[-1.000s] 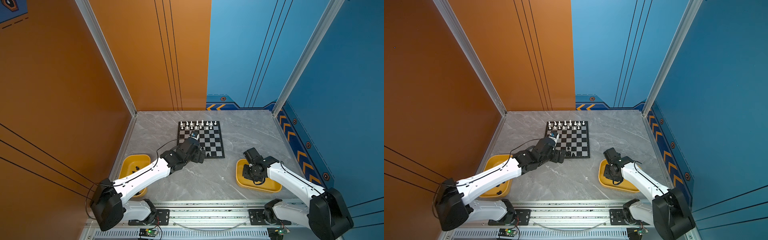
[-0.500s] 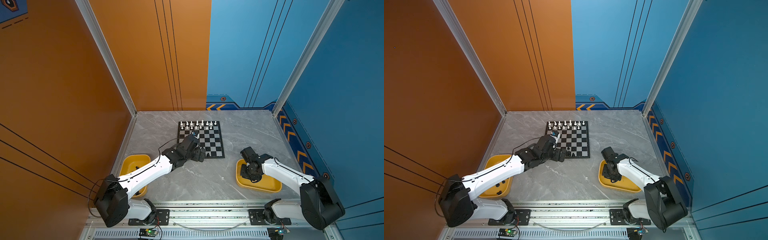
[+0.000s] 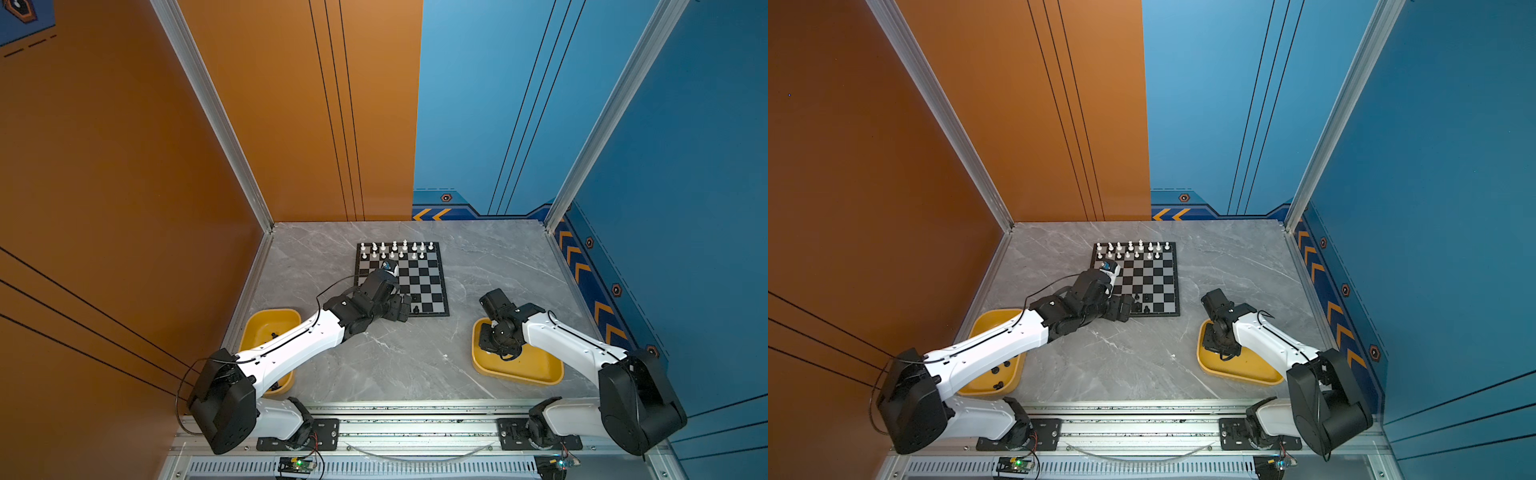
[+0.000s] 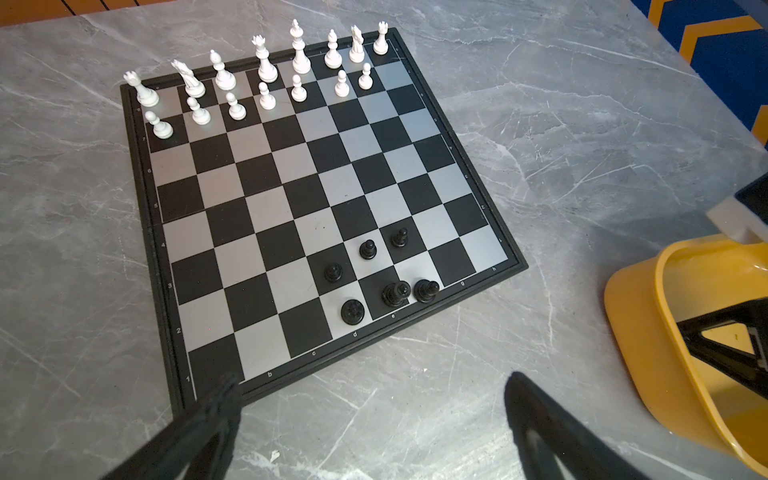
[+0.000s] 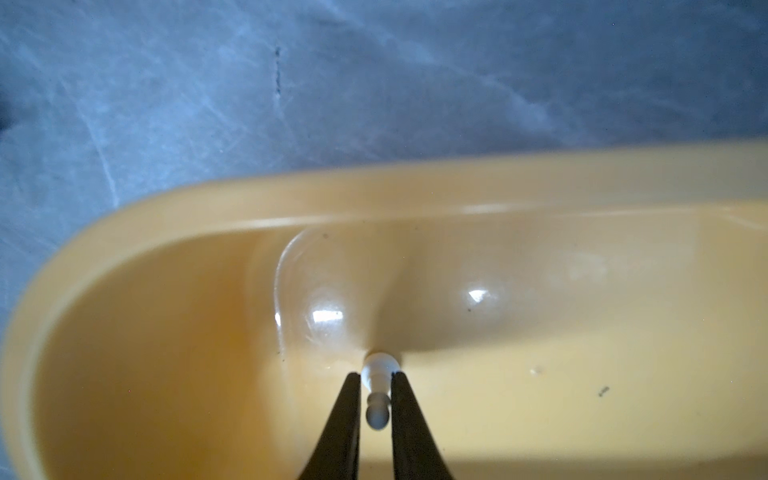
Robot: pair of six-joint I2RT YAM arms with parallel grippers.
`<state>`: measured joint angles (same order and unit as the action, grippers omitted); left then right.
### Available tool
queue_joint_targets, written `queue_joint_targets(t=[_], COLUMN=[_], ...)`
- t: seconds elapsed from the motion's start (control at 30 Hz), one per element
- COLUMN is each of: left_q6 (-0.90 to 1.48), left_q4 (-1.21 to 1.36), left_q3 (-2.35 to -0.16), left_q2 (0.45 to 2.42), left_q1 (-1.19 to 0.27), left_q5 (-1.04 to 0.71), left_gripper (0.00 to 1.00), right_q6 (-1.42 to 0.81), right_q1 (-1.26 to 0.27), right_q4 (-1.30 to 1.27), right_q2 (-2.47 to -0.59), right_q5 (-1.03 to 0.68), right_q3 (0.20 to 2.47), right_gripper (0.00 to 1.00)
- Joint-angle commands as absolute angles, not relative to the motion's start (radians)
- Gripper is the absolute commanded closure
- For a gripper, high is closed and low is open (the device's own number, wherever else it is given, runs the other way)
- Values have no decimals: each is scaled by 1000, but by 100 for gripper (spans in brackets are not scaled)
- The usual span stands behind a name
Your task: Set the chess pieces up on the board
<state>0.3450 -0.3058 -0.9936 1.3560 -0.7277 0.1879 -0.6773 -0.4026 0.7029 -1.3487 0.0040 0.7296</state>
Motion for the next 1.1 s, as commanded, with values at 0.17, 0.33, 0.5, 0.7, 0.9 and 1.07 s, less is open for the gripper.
queue_joint_targets(t=[0.17, 0.33, 0.5, 0.7, 0.9, 1.07], left_q6=[343, 344, 343, 341, 337, 334], left_q4=[-302, -306, -307, -306, -312, -314], left_q3=[-1013, -1004, -1000, -999, -1000, -1000], left_q2=[1364, 1353, 1344, 1341, 1337, 1333], left_q1=[-712, -710, -709, -708, -706, -704], left_q5=[163, 169, 174, 173, 173, 172], left_gripper=[0, 0, 0, 0, 0, 0], right_q6=[-676, -676, -677, -676, -674, -675], right_q1=[-396, -397, -397, -397, -397, -397], right_q4=[729, 727, 727, 725, 721, 715], right_q2=[-1342, -1349, -1345, -1348, -1358, -1365], right_q5=[23, 22, 21, 29, 29, 32], right_q3=[730, 729, 726, 726, 727, 719], right_gripper=[80, 81, 80, 79, 79, 80])
